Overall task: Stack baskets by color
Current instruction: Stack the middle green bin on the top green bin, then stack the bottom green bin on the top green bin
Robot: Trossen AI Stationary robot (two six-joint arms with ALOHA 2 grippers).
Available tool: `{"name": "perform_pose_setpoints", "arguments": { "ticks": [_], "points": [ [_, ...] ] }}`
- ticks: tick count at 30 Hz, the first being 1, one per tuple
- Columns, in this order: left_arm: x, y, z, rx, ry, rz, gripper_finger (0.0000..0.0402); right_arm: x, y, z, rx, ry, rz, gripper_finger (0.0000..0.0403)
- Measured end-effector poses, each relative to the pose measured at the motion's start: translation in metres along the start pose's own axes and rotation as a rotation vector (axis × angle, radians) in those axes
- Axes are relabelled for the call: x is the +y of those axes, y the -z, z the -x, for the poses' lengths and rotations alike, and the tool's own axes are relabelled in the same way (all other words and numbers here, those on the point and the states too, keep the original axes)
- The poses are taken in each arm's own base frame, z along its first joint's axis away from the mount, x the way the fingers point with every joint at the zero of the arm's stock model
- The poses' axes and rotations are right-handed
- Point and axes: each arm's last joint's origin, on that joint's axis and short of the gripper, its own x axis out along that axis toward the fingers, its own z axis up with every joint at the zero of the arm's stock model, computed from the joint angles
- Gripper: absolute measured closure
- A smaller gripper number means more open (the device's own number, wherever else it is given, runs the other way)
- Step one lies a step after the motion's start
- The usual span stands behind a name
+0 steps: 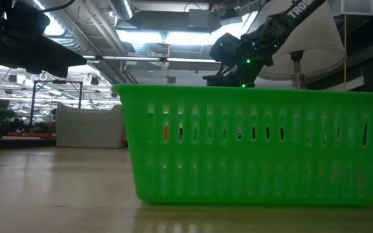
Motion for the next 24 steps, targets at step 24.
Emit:
{"name": "perform_pose_setpoints", "arguments": {
  "ticks": [24],
  "points": [
    [0.0, 0.0, 0.0, 0.0, 0.0, 0.0, 0.036, -0.011, -0.008, 0.007, 0.084, 0.132, 0.001, 0.0326]
  ]
}}
